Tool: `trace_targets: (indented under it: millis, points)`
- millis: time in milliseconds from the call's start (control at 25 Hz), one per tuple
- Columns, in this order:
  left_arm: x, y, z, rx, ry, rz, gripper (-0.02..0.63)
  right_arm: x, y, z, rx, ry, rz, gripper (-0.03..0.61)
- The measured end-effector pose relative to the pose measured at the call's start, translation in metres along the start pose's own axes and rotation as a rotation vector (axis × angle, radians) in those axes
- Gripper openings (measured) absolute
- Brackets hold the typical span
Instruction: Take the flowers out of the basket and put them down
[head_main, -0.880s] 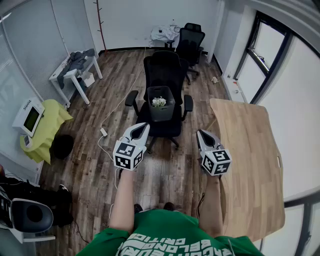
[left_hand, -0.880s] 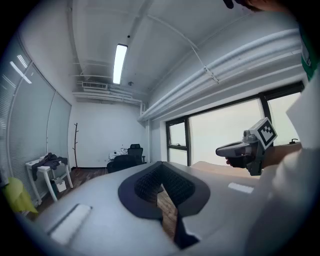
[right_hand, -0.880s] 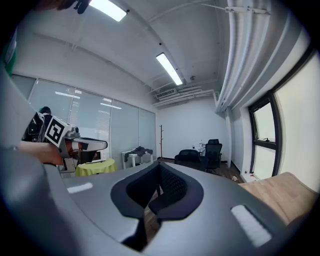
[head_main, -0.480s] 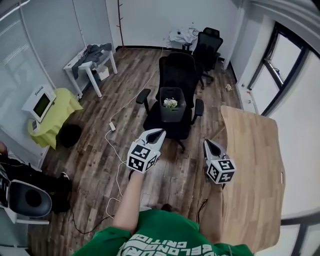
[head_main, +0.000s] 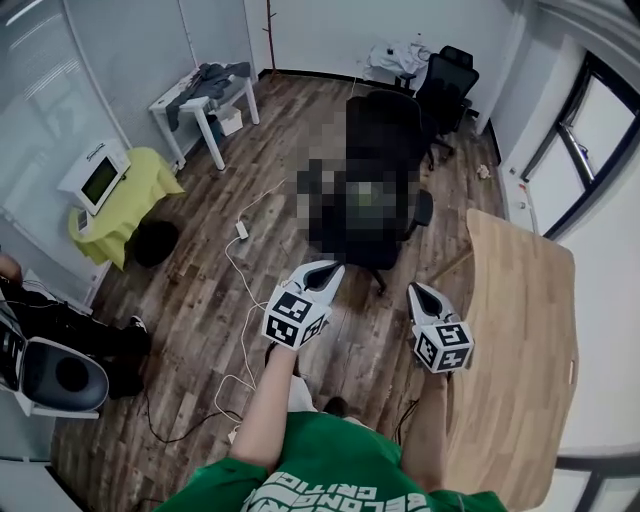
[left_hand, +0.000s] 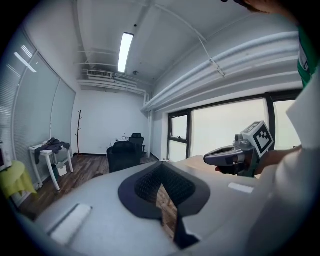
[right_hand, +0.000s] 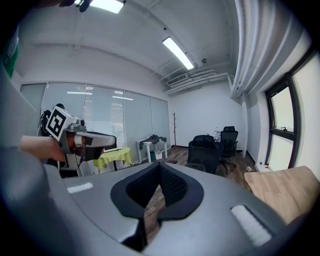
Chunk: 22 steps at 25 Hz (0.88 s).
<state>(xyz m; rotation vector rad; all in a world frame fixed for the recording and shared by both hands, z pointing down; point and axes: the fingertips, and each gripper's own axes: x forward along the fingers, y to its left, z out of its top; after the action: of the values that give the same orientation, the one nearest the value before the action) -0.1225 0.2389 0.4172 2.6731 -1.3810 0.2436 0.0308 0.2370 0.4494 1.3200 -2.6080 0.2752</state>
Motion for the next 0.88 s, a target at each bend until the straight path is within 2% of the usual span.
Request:
trace_targets:
  millis: [200,400,880]
  points:
    - [0.002,0.031,-0.012,-0.024,0.011,0.008,0.015,0.031,0.009,-0.005,0.012,0.023,0.012,0.006]
    - [0.034,0.065,-0.01,-0.047,0.001,-0.022,0.015,0.064,-0.007,0.008,0.006,0.026,-0.019,0.006]
    - [0.109,0.193,-0.001,-0.064,0.011,-0.088,0.015,0.184,-0.046,0.049,0.008,0.013,-0.113,0.006]
